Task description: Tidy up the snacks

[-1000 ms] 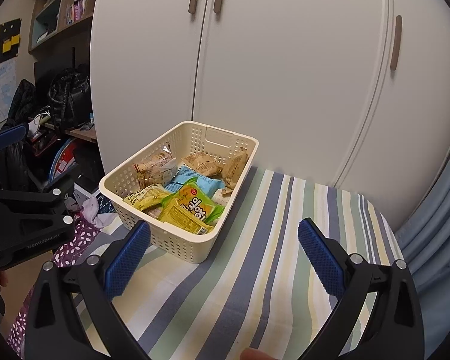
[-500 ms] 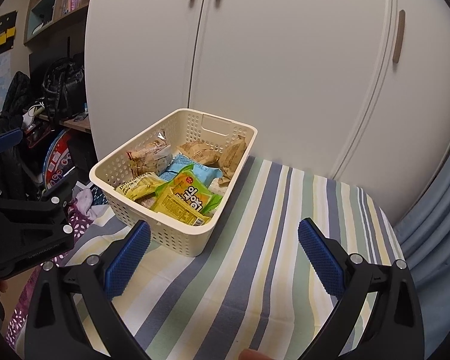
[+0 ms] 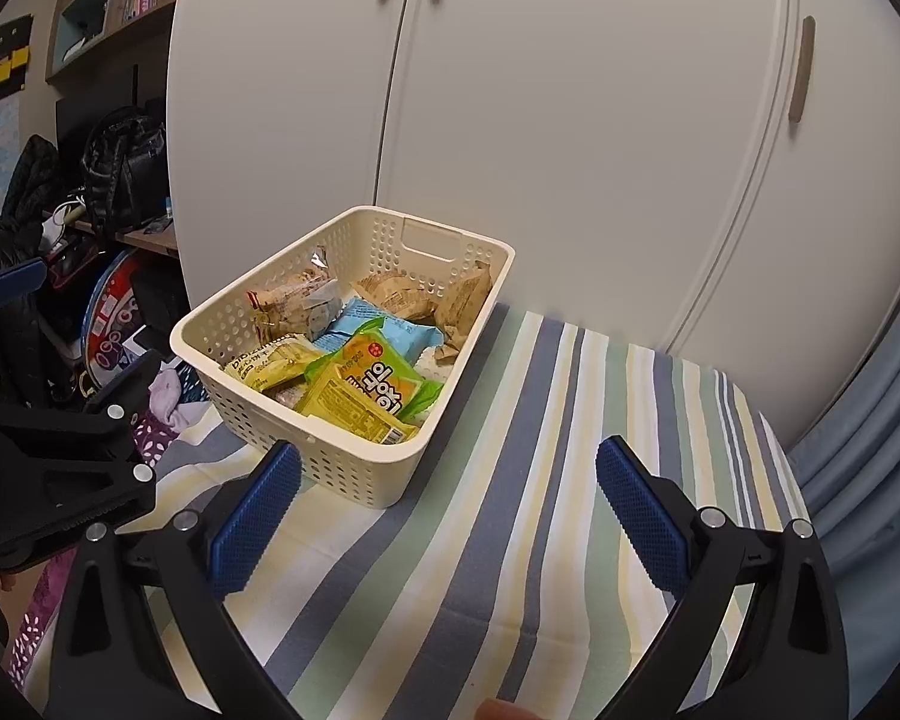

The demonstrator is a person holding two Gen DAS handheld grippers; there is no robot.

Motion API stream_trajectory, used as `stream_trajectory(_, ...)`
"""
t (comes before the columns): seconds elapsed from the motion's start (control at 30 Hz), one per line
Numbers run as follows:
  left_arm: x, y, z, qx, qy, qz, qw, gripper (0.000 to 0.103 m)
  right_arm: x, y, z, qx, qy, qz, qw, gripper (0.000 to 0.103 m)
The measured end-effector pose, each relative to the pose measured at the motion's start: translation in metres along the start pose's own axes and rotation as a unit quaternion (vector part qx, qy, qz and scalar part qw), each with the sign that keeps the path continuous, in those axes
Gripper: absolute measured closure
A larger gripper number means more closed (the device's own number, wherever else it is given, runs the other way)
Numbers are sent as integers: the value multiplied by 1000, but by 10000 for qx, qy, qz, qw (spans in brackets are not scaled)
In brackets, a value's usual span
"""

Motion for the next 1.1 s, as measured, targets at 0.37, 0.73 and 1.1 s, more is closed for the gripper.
stream_trajectory(0.37, 4, 2, -4, -46, 0, -31, 10000, 3, 1, -2, -1, -12, 10, 20, 10000, 5)
stream_trajectory(0.73, 8, 4, -7, -78, 29, -64, 9999, 3, 3, -3, 1, 59, 23, 37, 10000, 5)
stream_trajectory(1.1, 13, 6, -6, -61, 99, -99, 9999, 3, 2, -5, -1, 40, 34, 51, 10000, 5)
Point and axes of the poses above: each gripper's, at about its wrist camera, not at the fingertips, and x roughly against the way its jaws point, z to its left, y to its top, the point moved 10 cm from there along -x, roughly the way its jaws point, and after that the axes turned 9 degrees about z, right-handed, at the moved point
